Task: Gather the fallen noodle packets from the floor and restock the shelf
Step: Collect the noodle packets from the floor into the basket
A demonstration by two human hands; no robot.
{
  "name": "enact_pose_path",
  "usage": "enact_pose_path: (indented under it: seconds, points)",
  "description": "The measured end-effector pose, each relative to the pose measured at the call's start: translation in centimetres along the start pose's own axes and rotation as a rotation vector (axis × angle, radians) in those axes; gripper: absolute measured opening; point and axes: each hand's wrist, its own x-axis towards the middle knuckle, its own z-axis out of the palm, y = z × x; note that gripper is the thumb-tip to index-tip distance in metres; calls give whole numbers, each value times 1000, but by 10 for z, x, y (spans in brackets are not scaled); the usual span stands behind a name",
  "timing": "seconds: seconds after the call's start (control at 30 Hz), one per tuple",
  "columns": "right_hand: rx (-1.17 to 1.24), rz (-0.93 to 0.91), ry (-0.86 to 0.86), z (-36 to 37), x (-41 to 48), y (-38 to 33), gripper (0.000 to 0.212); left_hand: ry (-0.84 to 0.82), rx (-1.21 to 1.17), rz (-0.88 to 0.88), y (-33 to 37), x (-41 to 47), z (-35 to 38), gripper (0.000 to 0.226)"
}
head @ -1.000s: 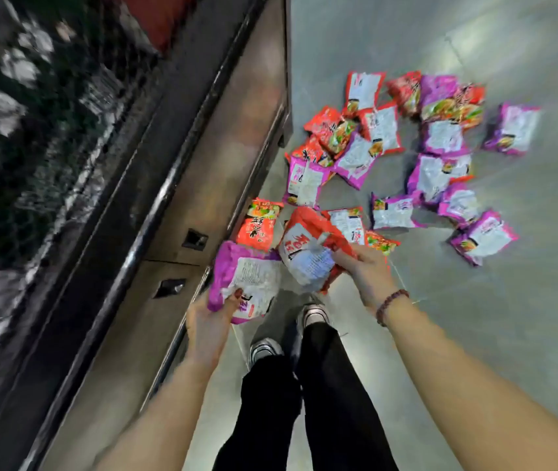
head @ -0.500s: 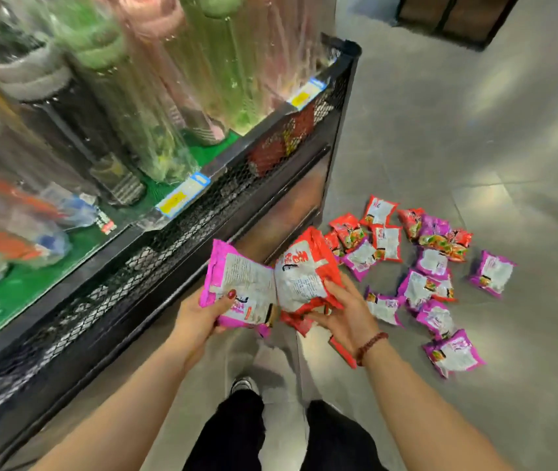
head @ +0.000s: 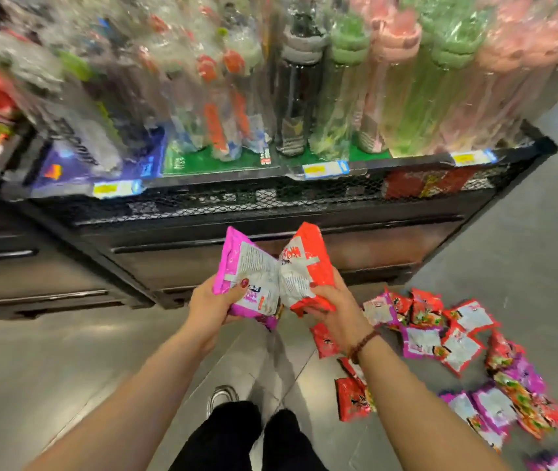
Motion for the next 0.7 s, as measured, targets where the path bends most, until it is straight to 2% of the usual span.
enact_pose_path:
  seconds: [0.1,0.27,0.37,0.43,0.5,0.57,0.7]
  points:
    - [-126,46,-199,48,4,7,77,129,-79,-2,0,-21,-48,23]
    - [-493,4,-615,145,-1,21,127,329,-241,44,-9,-66,-138,27]
    - [-628,-27,-806,209,-10,44,137,428,-375,64,-19,-99,-193,23]
    - [-740,-84,-826,253,-16,72,128,479,-420,84,-27,-122,-237,24]
    - [-900,-246,-738,302,-26,101,103,525,-461,99,-35,-146,-284,22]
    - [-917,-383,-645,353,-43,132,80,562,-509,115,-43,-173,-333,18]
    - [-795,-511,-684,453,-82,187,77,630,-547,131,-61,-227,-420,13]
